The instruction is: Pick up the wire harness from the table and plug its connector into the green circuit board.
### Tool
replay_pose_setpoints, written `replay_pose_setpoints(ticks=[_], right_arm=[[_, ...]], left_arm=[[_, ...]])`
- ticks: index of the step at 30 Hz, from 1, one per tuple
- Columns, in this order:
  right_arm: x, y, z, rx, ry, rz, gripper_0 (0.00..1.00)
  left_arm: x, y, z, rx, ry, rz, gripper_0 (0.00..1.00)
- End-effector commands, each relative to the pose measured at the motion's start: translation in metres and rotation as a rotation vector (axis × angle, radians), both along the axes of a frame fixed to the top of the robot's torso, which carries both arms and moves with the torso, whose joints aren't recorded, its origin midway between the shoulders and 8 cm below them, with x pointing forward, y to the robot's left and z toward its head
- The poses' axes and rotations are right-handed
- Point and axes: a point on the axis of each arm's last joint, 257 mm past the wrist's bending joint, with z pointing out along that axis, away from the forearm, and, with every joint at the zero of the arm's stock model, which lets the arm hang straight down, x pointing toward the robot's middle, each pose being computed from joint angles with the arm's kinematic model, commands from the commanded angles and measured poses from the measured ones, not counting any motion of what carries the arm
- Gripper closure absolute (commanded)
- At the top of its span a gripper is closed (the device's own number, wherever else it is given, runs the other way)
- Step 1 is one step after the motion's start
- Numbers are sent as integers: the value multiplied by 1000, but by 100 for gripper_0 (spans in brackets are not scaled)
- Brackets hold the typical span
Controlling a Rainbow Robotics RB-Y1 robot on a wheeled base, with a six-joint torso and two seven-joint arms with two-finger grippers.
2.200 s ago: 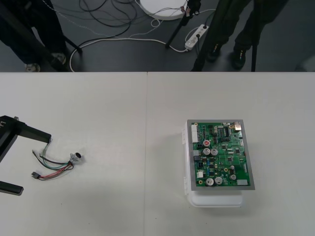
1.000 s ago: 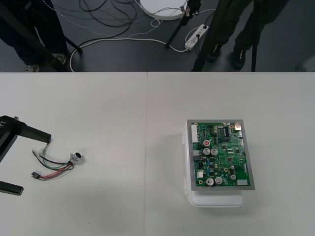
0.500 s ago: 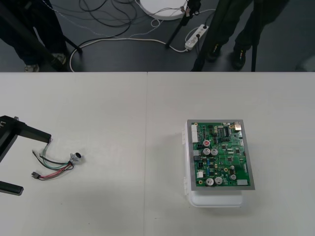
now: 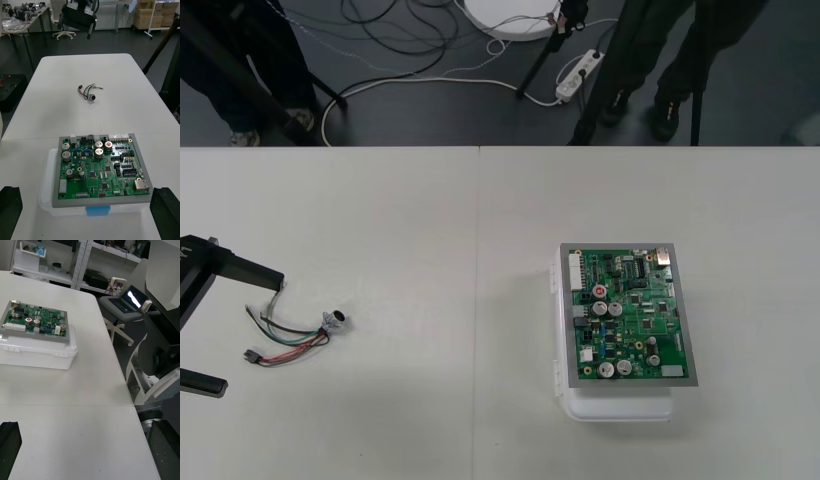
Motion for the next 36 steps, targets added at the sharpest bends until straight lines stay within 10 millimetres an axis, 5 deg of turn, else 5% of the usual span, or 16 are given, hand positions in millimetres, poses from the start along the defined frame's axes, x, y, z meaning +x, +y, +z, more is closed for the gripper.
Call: replay_pose_setpoints(ticks=[1,21,22,27,36], right_arm=[[-9,2,-1,-22,3,37,0],[-9,2,-1,-22,3,37,0],[-9,2,-1,-22,3,37,0],[-18,8,-21,13,56,35,0],[-18,12,-20,14,41,48,0]], left_arm=[[5,4,3,-2,16,45,0],[5,4,3,-2,16,45,0],[2,5,-13,-20,63,68,0],[4,8,-17,-33,76,83,0],[14,19,-24,18,38,81,0]])
